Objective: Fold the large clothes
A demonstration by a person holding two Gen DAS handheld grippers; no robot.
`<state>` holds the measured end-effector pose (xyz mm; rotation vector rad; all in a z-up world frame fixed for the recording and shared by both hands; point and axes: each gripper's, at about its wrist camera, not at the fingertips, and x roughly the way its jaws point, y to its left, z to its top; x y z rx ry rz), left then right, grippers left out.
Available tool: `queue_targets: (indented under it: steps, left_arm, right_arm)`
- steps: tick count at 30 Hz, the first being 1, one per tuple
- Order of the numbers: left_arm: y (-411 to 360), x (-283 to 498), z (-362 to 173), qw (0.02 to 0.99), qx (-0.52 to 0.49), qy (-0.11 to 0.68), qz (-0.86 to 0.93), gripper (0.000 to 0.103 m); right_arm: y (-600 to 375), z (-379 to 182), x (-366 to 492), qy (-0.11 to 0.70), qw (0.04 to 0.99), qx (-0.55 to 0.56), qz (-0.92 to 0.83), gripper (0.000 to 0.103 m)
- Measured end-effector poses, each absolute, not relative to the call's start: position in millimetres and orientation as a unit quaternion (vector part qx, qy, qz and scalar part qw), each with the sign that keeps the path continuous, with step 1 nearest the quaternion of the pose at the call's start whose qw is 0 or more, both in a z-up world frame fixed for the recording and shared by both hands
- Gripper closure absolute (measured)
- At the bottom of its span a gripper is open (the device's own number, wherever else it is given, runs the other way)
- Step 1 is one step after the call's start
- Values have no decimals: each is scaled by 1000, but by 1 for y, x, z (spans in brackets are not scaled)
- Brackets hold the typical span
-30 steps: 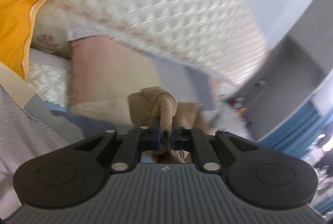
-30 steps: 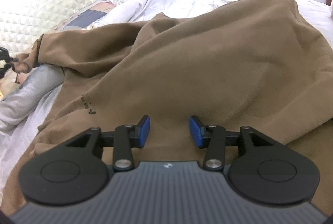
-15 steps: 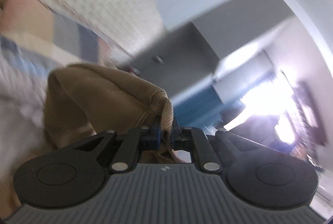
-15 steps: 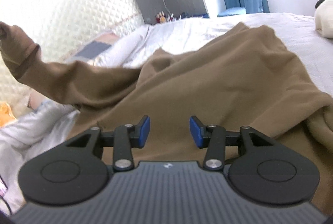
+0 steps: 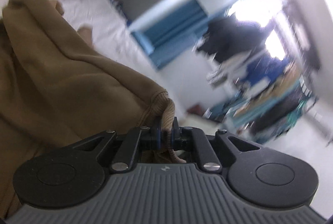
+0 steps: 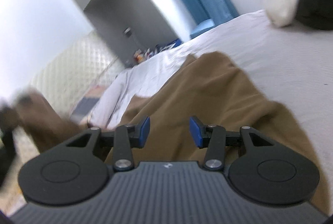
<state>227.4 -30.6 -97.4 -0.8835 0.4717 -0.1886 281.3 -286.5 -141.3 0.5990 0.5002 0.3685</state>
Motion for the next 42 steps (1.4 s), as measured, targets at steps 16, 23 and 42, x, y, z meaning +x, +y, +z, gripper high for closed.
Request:
queue_targets:
  steps: [16,23,42]
  left_arm:
    - [-13,230,-190,832,-357,392,-160,52]
    - [57,212,-164,857,-366,343,-120,50]
    - [167,216,-208,845,-443,297,-40,51]
  right_arm:
    - [-288,-160,288,285,888,282,225,57]
    - [-246,-165,284,335,864,240,288,57]
    - [-126,-179,203,400,807,-8,433,69]
